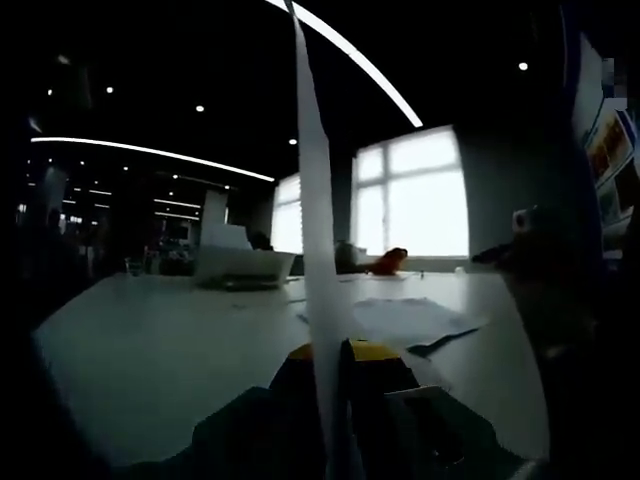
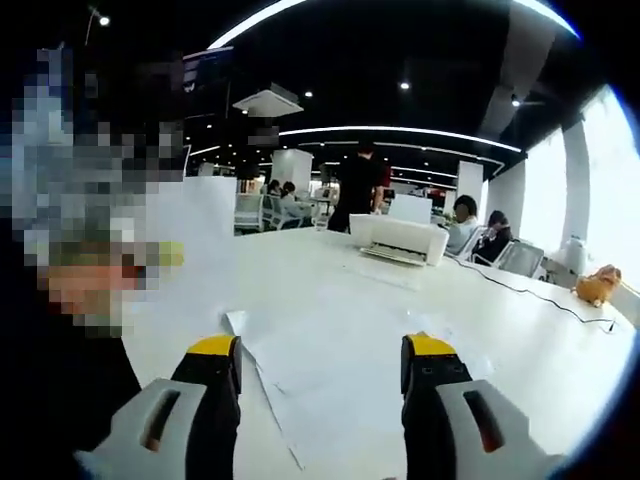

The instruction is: Organize the stack of printing papers by aligning and flattening the scattered papers on the table

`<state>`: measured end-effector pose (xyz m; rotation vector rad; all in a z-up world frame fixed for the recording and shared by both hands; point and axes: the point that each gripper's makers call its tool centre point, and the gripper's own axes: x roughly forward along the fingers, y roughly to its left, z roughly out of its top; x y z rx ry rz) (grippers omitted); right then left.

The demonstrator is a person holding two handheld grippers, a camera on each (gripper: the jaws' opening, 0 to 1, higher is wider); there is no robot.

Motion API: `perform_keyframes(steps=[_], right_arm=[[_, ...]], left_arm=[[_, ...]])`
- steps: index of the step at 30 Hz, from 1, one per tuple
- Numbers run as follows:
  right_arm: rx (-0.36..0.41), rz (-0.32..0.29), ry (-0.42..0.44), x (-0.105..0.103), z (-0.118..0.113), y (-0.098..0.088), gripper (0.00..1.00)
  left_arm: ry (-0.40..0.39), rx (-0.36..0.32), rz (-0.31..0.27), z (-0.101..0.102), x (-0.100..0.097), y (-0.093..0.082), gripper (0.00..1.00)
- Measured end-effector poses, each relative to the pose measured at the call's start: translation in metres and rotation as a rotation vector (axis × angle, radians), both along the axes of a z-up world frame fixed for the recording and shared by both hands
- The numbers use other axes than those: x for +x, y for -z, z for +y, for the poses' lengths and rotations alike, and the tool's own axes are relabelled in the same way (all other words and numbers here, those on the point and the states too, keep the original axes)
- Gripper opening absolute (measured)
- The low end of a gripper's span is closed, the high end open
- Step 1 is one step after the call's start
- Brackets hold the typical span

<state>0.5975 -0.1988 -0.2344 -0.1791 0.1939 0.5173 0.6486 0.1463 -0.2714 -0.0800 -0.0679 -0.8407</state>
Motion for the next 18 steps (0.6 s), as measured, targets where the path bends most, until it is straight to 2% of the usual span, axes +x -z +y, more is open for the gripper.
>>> perform_keyframes(steps=[8, 18], right_arm=[[-0.008, 0.001, -0.006, 0.016, 0.002, -0.003, 0.6], [-0.004, 0.021, -0.007, 0.024, 0.006, -0.001, 0.6]], left_arm=[[-0.006, 0.006, 0.002, 0.0, 0.0, 0.001, 0.06], [-0.004, 0.024, 0.002, -0.002, 0.0, 0.003, 0.06]])
